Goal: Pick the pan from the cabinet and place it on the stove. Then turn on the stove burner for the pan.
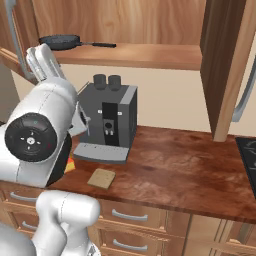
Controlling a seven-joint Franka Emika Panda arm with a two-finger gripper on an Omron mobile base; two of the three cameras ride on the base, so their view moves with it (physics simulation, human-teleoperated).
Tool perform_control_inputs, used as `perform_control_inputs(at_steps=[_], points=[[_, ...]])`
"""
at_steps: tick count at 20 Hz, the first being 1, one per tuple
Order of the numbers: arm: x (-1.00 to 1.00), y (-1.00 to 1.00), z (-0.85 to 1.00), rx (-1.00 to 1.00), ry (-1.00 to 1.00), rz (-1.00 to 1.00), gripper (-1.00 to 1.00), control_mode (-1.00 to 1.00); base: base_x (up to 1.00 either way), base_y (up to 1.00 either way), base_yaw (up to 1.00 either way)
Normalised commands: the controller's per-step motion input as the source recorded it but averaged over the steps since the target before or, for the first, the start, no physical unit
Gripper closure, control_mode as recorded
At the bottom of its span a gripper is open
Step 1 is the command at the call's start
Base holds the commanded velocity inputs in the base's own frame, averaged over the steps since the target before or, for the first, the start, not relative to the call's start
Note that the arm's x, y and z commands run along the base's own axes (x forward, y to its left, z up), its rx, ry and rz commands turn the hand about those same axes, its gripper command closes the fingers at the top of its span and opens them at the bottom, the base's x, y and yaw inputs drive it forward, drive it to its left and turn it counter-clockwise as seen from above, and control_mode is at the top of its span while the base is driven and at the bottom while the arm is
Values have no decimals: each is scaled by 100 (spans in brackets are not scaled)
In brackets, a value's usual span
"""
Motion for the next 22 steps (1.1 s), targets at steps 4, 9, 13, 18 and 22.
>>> perform_control_inputs(at_steps=[4, 9, 13, 18, 22], points=[[50, 4, -4, 21, 3, 17, -100, -100, 0, 0, 0], [66, 28, -12, 4, 5, 14, -100, -100, 0, 0, 0], [57, 25, -12, 3, 3, 14, -100, -100, 0, 0, 0], [53, 26, -11, 2, 3, 15, -100, -100, 0, 0, 0], [49, 27, -7, 2, 4, 16, -100, -100, 0, 0, 0]])
